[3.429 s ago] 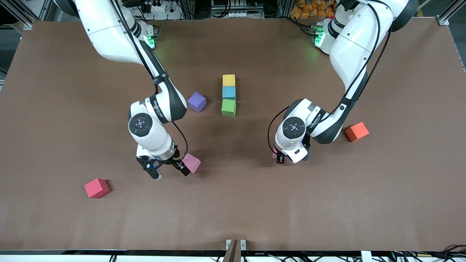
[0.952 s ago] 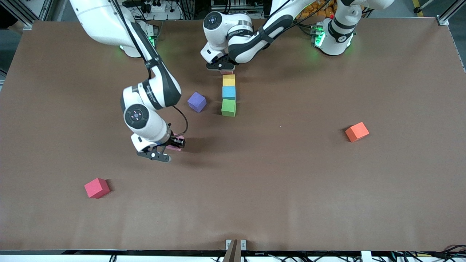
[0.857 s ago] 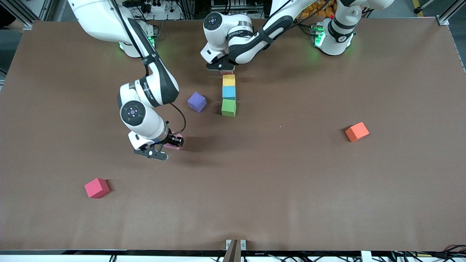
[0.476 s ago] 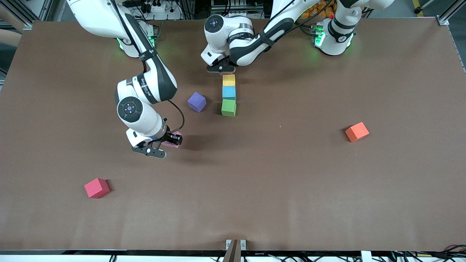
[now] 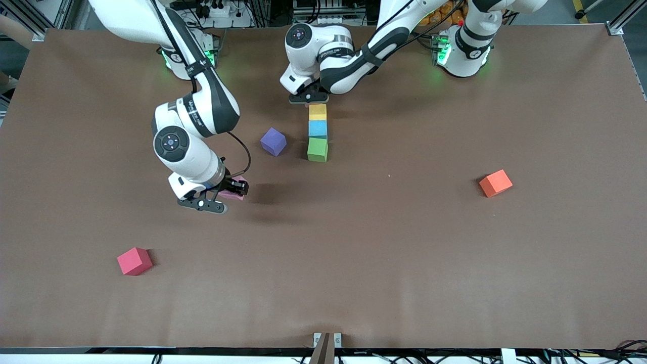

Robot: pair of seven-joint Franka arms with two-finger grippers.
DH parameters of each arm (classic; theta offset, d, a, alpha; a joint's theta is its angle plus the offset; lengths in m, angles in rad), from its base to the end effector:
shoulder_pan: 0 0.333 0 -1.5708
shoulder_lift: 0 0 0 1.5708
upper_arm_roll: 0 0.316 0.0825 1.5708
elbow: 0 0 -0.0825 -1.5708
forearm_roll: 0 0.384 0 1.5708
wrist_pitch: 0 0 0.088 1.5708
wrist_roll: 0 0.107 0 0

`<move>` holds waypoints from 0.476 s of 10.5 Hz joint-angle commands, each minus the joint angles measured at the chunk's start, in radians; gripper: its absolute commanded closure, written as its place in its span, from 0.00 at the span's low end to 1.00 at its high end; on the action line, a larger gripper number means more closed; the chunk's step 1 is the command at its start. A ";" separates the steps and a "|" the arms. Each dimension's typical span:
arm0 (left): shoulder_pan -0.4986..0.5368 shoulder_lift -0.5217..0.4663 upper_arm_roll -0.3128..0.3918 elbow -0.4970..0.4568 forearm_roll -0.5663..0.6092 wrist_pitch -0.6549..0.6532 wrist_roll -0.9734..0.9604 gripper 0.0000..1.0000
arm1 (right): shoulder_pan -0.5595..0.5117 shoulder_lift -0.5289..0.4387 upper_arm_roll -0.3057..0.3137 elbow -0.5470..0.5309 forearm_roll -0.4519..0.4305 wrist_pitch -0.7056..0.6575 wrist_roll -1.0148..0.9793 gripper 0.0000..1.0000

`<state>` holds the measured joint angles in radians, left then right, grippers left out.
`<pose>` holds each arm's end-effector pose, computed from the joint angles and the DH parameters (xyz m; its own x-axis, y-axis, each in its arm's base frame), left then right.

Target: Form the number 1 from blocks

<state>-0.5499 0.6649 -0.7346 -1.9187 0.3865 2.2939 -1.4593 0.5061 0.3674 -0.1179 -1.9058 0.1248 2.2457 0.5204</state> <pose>0.1981 -0.5806 0.2129 0.9856 -0.0074 -0.1690 -0.0152 -0.9989 -0.0444 0.5731 0.2422 0.3053 0.9782 -0.2017 -0.0486 -0.2034 -0.9785 -0.0334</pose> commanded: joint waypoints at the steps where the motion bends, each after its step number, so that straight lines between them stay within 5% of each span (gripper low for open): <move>1: -0.001 0.008 0.001 -0.009 0.014 0.016 -0.021 1.00 | -0.012 -0.028 0.011 -0.032 -0.001 0.011 -0.016 0.48; 5: 0.005 0.010 0.003 -0.023 0.015 0.018 -0.021 1.00 | -0.011 -0.022 0.011 -0.027 -0.001 0.015 -0.016 0.48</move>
<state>-0.5499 0.6823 -0.7320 -1.9289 0.3865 2.2946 -1.4593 0.5061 0.3674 -0.1179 -1.9073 0.1248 2.2482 0.5189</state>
